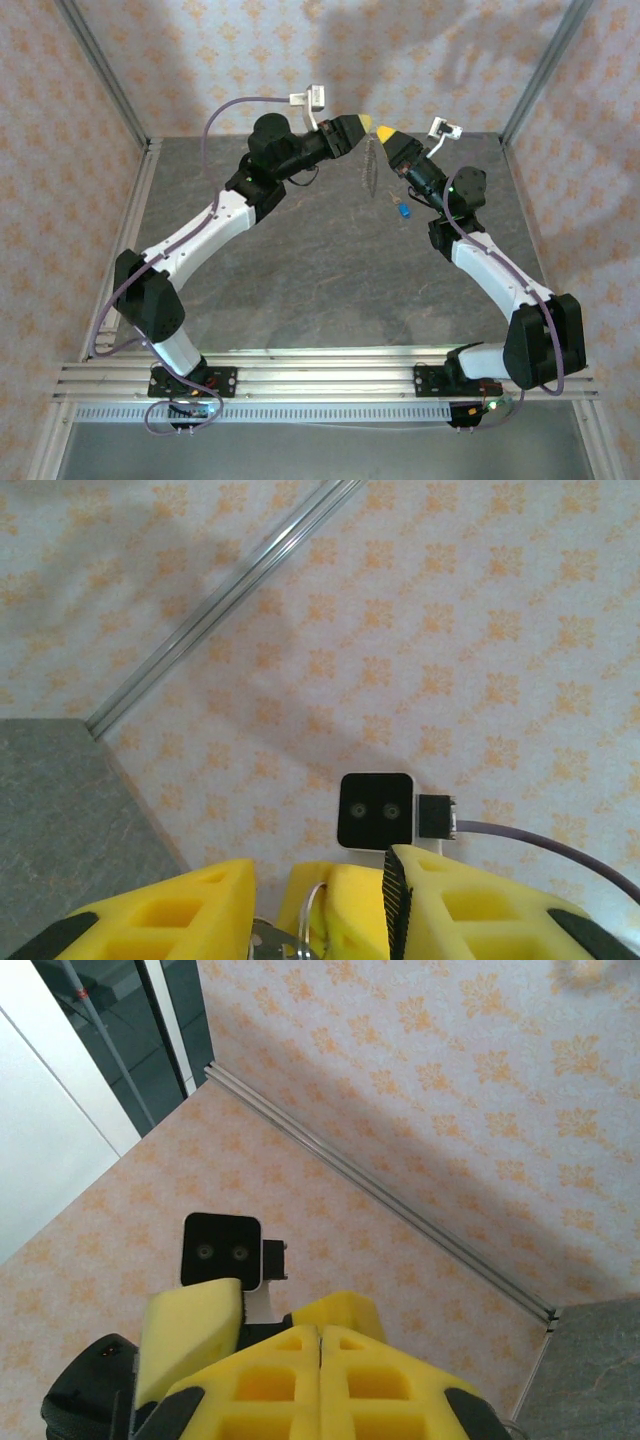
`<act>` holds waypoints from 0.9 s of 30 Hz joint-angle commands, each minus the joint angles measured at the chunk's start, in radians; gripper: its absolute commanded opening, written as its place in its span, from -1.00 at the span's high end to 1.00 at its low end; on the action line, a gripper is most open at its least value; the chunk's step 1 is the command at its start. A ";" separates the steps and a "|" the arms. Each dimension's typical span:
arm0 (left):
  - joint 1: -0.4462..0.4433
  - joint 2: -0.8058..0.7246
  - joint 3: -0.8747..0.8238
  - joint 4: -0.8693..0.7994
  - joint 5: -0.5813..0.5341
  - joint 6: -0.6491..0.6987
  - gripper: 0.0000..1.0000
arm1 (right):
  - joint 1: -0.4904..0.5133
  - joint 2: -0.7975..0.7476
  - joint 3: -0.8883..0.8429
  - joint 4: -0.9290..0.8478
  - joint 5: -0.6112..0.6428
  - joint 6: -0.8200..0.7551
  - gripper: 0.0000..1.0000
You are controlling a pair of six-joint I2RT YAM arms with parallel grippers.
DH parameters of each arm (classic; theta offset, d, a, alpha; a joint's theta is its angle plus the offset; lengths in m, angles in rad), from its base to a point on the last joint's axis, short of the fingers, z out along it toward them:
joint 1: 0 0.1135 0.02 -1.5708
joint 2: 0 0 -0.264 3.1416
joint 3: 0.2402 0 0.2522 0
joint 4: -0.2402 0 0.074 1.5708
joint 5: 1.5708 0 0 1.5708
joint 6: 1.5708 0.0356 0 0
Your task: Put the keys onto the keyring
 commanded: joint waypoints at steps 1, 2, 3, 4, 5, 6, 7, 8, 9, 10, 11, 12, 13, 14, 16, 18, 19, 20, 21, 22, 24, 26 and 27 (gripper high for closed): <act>-0.012 0.014 0.023 -0.004 0.013 0.032 0.21 | 0.007 -0.024 0.003 0.069 0.000 -0.001 1.00; -0.012 0.017 0.023 -0.003 0.014 0.031 0.21 | 0.007 -0.026 0.002 0.069 0.001 -0.001 1.00; -0.011 0.018 0.024 -0.001 0.016 0.031 0.21 | 0.006 -0.026 0.002 0.067 0.001 -0.001 1.00; -0.013 0.019 0.025 -0.001 0.017 0.029 0.21 | 0.006 -0.026 0.002 0.066 0.001 -0.001 1.00; -0.013 0.022 0.025 0.001 0.018 0.029 0.21 | 0.007 -0.025 0.002 0.066 0.000 -0.001 1.00; -0.014 0.023 0.027 0.002 0.021 0.029 0.21 | 0.006 -0.023 0.002 0.063 -0.002 -0.001 1.00; -0.015 0.024 0.029 0.002 0.023 0.029 0.22 | 0.007 -0.023 0.002 0.066 -0.002 -0.001 1.00; -0.017 0.025 0.031 0.002 0.024 0.029 0.23 | 0.006 -0.023 0.002 0.065 0.000 -0.001 1.00; -0.019 0.028 0.033 0.002 0.026 0.029 0.25 | 0.007 -0.023 0.002 0.066 0.000 -0.001 1.00; -0.019 0.028 0.034 0.001 0.027 0.028 0.26 | 0.007 -0.021 0.002 0.065 0.001 -0.001 1.00; -0.020 0.030 0.036 0.004 0.028 0.026 0.29 | 0.006 -0.022 0.002 0.066 0.000 -0.001 1.00; -0.021 0.032 0.037 0.005 0.031 0.026 0.31 | 0.007 -0.021 0.002 0.067 0.001 -0.001 1.00; -0.022 0.033 0.037 0.007 0.032 0.025 0.33 | 0.007 -0.021 0.002 0.065 0.000 -0.001 1.00; -0.023 0.034 0.039 0.008 0.035 0.024 0.35 | 0.007 -0.020 0.001 0.065 0.000 -0.001 1.00; -0.025 0.035 0.041 0.010 0.039 0.024 0.40 | 0.007 -0.021 0.001 0.066 0.000 -0.001 1.00; -0.026 0.035 0.040 0.011 0.040 0.023 0.46 | 0.006 -0.021 0.001 0.066 0.001 -0.003 1.00; -0.027 0.035 0.040 0.011 0.040 0.023 0.48 | 0.006 -0.021 -0.001 0.066 0.000 -0.003 1.00; -0.027 0.035 0.040 0.013 0.040 0.023 0.50 | 0.006 -0.022 -0.001 0.066 0.001 -0.003 1.00; -0.028 0.034 0.040 0.014 0.041 0.023 0.51 | 0.006 -0.022 -0.002 0.066 0.003 -0.003 1.00; -0.028 0.034 0.040 0.016 0.041 0.021 0.53 | 0.007 -0.021 -0.002 0.064 0.003 -0.005 1.00; -0.031 0.034 0.038 0.018 0.042 0.021 0.56 | 0.006 -0.022 -0.004 0.062 0.005 -0.005 1.00; -0.032 0.033 0.037 0.017 0.043 0.021 0.61 | 0.007 -0.021 -0.003 0.062 0.005 -0.005 1.00; -0.033 0.034 0.037 0.019 0.043 0.021 0.65 | 0.006 -0.021 -0.005 0.061 0.005 -0.005 1.00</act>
